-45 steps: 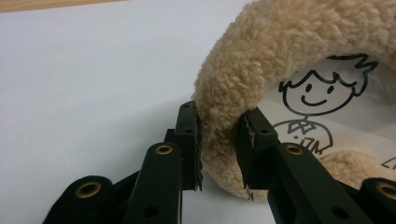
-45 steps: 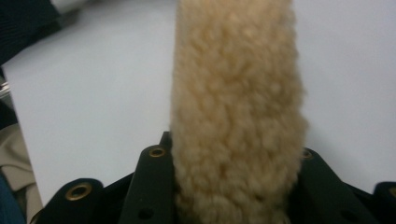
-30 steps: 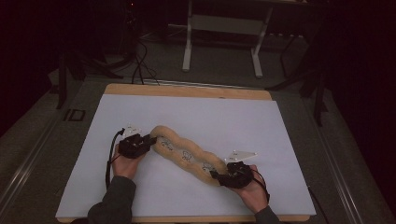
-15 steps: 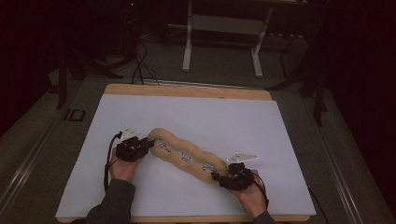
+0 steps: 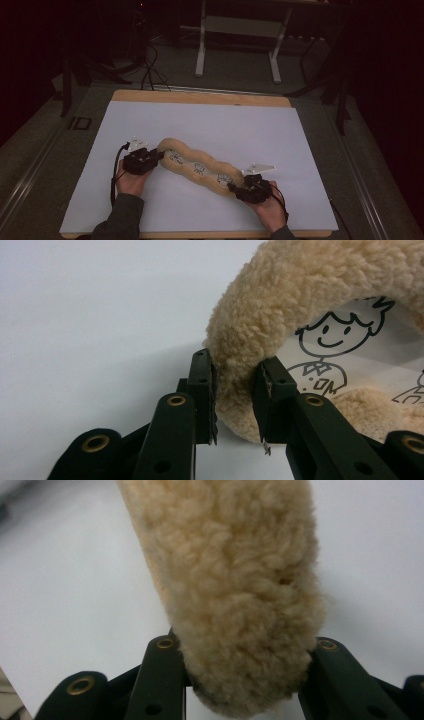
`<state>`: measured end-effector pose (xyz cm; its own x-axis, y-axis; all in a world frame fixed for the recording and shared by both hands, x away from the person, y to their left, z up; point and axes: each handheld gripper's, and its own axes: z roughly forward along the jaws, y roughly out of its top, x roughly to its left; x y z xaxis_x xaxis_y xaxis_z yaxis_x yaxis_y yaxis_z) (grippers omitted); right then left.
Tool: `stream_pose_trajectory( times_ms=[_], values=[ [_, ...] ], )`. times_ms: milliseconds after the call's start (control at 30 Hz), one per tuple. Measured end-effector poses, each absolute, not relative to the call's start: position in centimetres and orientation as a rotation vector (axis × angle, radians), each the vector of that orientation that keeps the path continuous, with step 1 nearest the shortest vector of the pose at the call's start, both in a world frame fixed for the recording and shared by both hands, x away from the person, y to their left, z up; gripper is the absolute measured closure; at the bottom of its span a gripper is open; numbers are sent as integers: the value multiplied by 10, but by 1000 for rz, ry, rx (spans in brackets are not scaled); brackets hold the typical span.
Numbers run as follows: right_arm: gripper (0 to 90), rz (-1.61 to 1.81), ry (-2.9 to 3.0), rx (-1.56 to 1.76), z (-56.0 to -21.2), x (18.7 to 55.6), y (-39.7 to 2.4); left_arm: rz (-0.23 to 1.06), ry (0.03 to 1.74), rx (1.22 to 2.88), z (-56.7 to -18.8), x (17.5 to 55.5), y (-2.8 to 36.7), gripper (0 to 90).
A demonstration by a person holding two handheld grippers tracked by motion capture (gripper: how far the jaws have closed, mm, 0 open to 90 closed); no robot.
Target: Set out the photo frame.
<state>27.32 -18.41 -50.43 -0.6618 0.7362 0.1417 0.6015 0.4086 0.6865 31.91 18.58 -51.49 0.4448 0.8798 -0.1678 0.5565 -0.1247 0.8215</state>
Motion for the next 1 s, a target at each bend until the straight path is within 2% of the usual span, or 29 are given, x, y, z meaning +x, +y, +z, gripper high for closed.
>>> stream_pose_trajectory(
  times_ms=[1000],
  values=[
    [634,1103,2442,1225,-496,282,-199,475,1192,1796,-510,311,179,730]
  ],
)
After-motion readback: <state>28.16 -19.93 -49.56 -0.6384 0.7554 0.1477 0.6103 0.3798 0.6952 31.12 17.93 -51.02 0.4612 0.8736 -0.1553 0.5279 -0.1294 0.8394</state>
